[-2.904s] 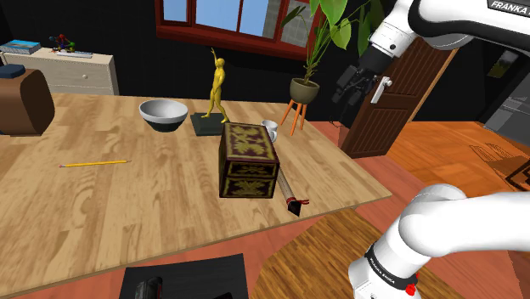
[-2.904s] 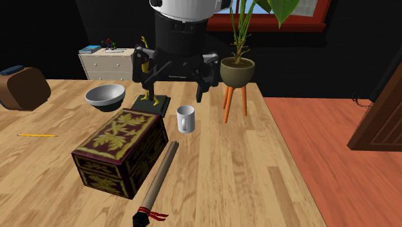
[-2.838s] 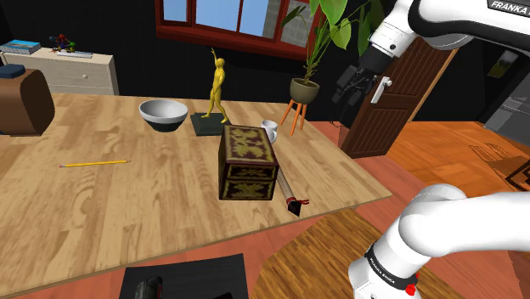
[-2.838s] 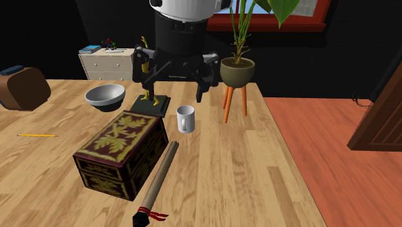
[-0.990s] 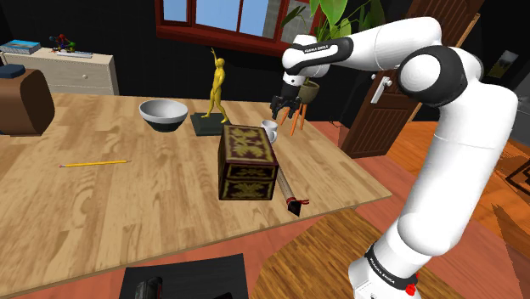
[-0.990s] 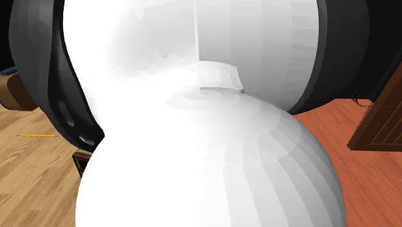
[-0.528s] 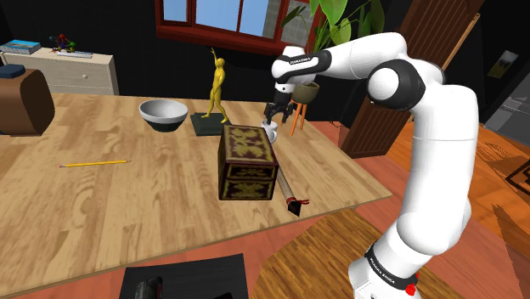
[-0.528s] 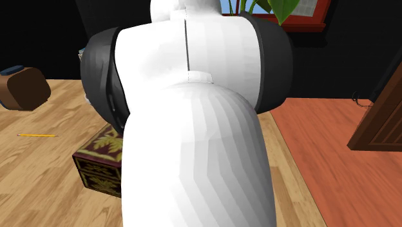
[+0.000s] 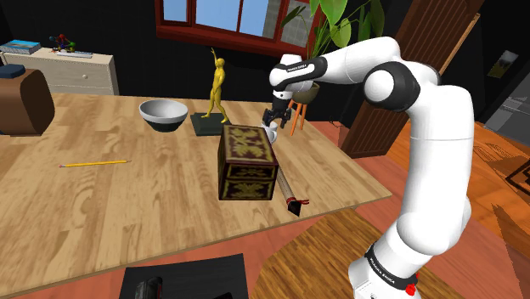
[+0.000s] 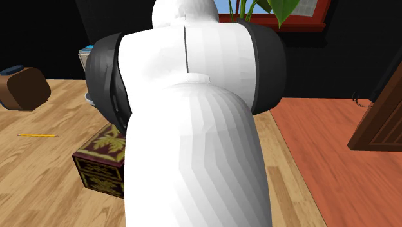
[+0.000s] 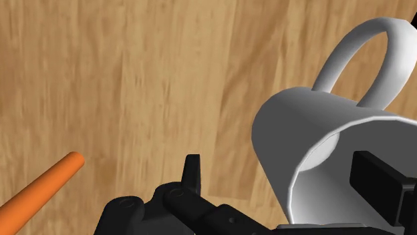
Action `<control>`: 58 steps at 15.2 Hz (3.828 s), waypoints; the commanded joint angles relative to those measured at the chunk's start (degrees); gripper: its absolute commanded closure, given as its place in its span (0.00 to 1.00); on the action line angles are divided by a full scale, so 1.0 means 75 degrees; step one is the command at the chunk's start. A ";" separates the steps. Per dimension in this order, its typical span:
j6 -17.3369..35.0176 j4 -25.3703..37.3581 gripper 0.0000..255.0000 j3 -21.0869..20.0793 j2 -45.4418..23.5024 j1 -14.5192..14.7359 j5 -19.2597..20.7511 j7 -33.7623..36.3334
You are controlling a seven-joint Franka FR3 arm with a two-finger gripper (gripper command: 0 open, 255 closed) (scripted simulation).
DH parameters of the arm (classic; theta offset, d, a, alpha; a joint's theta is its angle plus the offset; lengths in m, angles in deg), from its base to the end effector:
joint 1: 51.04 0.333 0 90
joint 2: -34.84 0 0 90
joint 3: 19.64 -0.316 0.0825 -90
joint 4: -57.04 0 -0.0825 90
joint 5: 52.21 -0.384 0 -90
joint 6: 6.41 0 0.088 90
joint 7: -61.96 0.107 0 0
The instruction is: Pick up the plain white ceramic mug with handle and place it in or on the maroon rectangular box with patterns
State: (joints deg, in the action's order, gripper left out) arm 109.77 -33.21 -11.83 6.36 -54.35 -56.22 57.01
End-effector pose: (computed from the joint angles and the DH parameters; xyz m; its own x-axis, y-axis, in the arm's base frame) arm 0.6729 -0.1156 0.3509 0.9914 -0.1244 -0.0396 -0.1245 -0.9922 -0.0001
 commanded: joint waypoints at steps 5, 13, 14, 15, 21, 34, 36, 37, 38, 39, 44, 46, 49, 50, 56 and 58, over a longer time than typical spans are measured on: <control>0.0008 -0.0005 1.00 0.0000 -0.0001 -0.0001 -0.0001 -0.0002; 0.0008 -0.0005 1.00 0.0000 -0.0002 0.0000 -0.0001 -0.0001; 0.0010 -0.0006 1.00 0.0000 -0.0002 -0.0001 -0.0001 -0.0002; -0.0074 0.0039 1.00 0.0004 0.0038 0.0000 0.0006 0.0002; -0.0593 0.0357 1.00 0.0022 0.0239 0.0004 0.0040 0.0023; -0.1805 0.1326 1.00 0.0047 0.0486 -0.0010 0.0087 0.0057; -0.2005 0.1514 1.00 0.0050 0.0498 -0.0015 0.0090 0.0061; -0.2106 0.1613 1.00 0.0051 0.0501 -0.0018 0.0091 0.0063; -0.2208 0.1715 1.00 0.0052 0.0501 -0.0021 0.0092 0.0064; -0.2312 0.1820 1.00 0.0053 0.0500 -0.0025 0.0092 0.0066; -0.2849 0.2400 1.00 0.0057 0.0457 -0.0048 0.0090 0.0072; -0.3074 0.2662 1.00 0.0059 0.0421 -0.0061 0.0086 0.0073; -0.3427 0.3092 1.00 0.0060 0.0344 -0.0082 0.0077 0.0075; -0.3550 0.3247 1.00 0.0060 0.0311 -0.0091 0.0073 0.0076; -0.4342 0.4331 1.00 0.0057 0.0020 -0.0159 0.0035 0.0080; -0.4008 0.3317 1.00 0.0017 0.0704 0.0113 0.0131 0.0322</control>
State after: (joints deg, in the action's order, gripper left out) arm 78.76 -5.56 -11.56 9.79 -54.31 -55.50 58.66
